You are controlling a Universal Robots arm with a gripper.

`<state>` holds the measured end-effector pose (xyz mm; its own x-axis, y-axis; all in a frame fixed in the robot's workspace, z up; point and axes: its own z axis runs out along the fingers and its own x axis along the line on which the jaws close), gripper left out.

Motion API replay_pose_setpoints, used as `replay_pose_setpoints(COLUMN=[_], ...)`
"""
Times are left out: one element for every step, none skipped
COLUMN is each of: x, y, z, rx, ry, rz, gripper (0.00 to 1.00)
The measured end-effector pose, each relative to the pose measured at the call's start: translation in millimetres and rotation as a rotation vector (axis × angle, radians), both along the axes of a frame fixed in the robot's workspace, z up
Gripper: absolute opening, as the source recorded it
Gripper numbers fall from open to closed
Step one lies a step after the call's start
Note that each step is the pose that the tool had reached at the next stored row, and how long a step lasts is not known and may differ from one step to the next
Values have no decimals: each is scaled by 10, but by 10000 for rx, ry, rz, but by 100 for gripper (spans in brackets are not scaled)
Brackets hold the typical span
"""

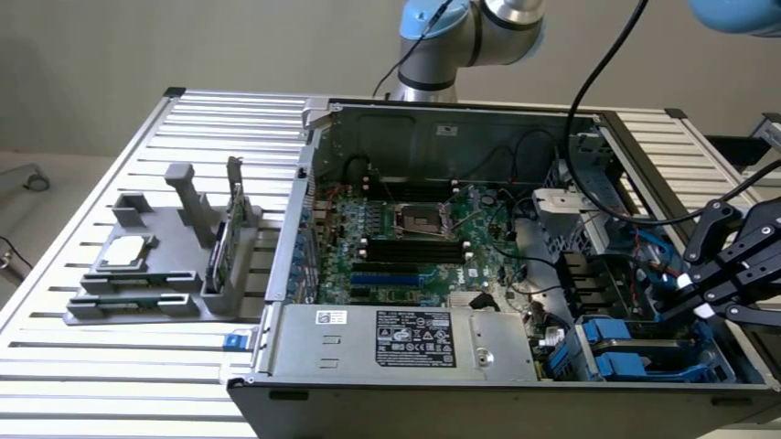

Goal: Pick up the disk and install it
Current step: 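Insert the second disk wire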

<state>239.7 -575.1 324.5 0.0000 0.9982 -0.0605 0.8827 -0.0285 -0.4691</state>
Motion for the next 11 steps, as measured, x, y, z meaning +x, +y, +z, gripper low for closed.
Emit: replay_pose_setpoints(x=[0,0,0,1,2,3,3,3,3,3,3], y=[0,0,-2,-5,-9,-12,-17,-19,-20,-20,-20], z=[1,2,2,2,1,1,1,2,1,1,-1], rx=[-2,-2,-3,-3,-2,-1,-1,-3,-1,-3,-2], ry=[0,0,-1,-1,0,0,0,-1,0,-1,0], rz=[0,0,0,0,0,-1,0,0,0,1,0], gripper=[16,16,16,16,16,16,16,16,16,16,16])
